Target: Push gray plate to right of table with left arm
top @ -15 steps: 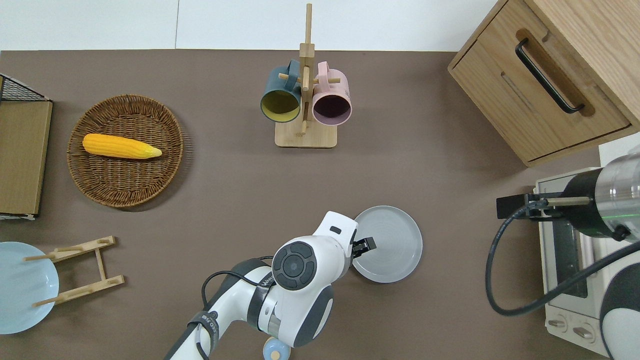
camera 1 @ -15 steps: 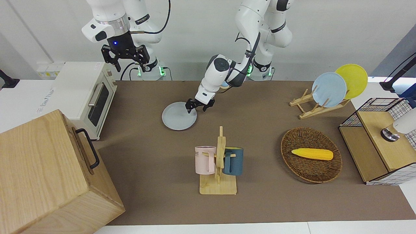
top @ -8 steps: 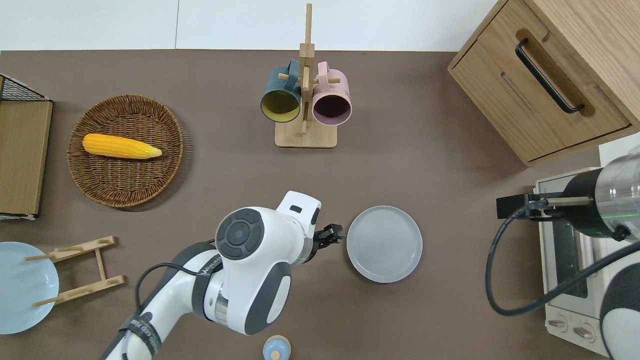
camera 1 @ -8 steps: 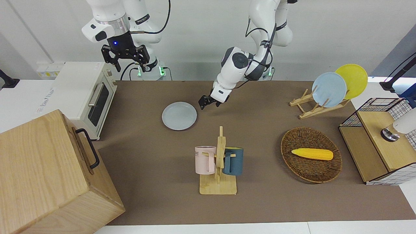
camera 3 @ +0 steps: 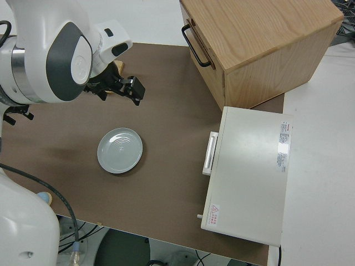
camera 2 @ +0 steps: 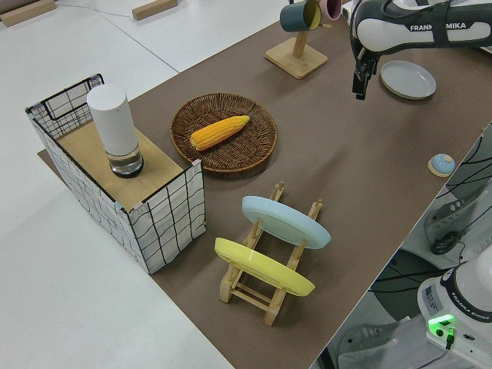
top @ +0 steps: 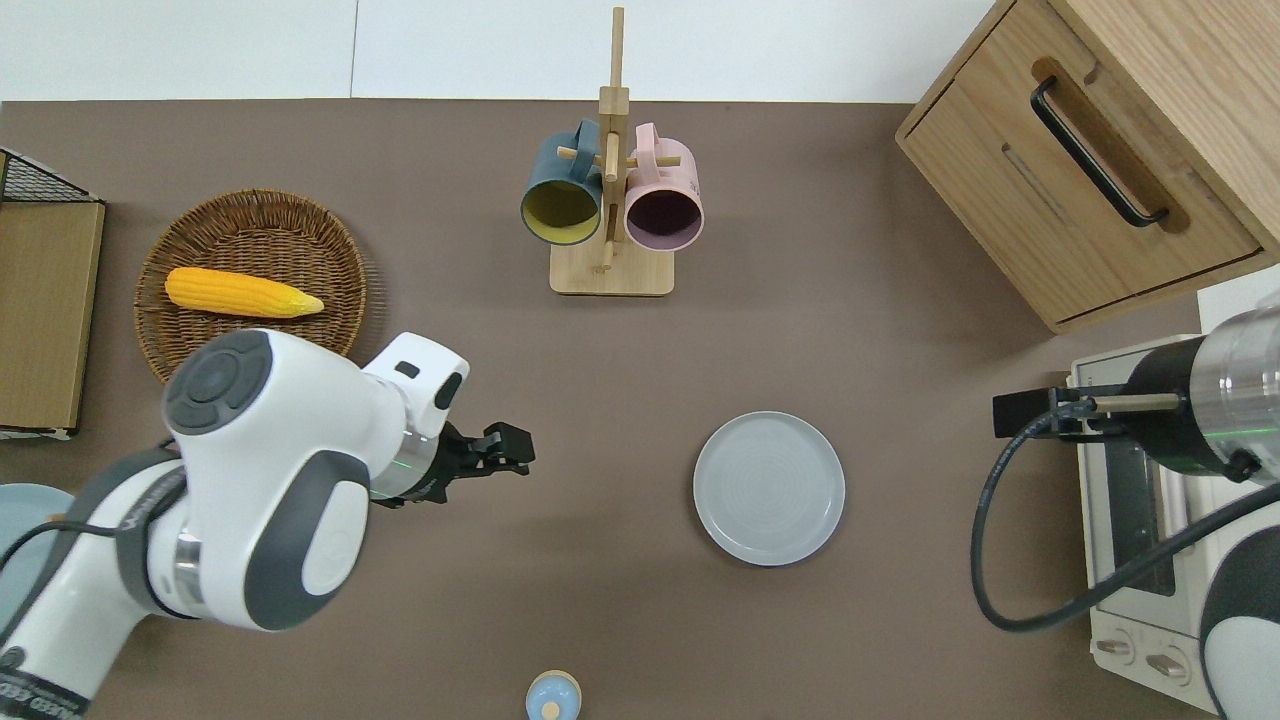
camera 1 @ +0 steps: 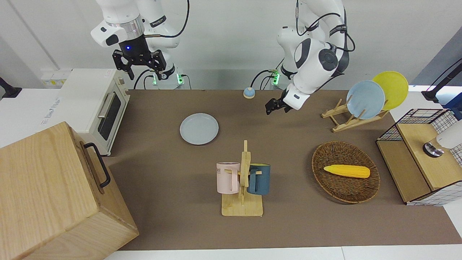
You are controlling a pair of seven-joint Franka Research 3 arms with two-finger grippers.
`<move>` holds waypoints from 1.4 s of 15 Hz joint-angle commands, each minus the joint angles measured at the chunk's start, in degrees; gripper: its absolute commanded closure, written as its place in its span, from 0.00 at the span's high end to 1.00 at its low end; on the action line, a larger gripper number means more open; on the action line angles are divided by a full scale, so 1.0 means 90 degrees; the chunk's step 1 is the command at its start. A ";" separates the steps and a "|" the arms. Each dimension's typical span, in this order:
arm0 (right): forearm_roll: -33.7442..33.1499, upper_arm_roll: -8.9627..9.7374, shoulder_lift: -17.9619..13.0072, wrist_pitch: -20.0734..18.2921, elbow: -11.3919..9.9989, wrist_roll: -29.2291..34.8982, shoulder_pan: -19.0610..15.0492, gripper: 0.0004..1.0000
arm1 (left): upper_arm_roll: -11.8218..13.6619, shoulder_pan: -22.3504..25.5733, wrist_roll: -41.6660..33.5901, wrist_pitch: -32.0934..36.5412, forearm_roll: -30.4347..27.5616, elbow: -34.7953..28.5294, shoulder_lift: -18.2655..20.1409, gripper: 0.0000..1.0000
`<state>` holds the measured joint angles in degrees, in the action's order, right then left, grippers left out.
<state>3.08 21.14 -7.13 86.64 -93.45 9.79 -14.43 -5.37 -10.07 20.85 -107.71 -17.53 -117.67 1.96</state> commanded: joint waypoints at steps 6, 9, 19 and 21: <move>0.0137 0.0092 -0.0174 0.0002 -0.0173 0.0065 -0.0154 1.00 | -0.0019 0.0660 -0.1183 0.1527 0.1771 0.1315 0.0328 0.99; 0.0137 0.0092 -0.0174 0.0002 -0.0173 0.0065 -0.0154 1.00 | -0.0106 0.0933 -0.1184 0.1908 0.1781 0.1842 0.0329 0.99; 0.0137 0.0092 -0.0174 0.0002 -0.0173 0.0065 -0.0154 1.00 | 0.0001 0.1041 -0.1174 0.2173 0.1908 0.2283 0.0329 0.99; 0.0137 0.0092 -0.0174 -0.0008 -0.0173 0.0065 -0.0154 1.00 | 0.0001 0.1050 -0.1174 0.2173 0.1908 0.2283 0.0329 0.99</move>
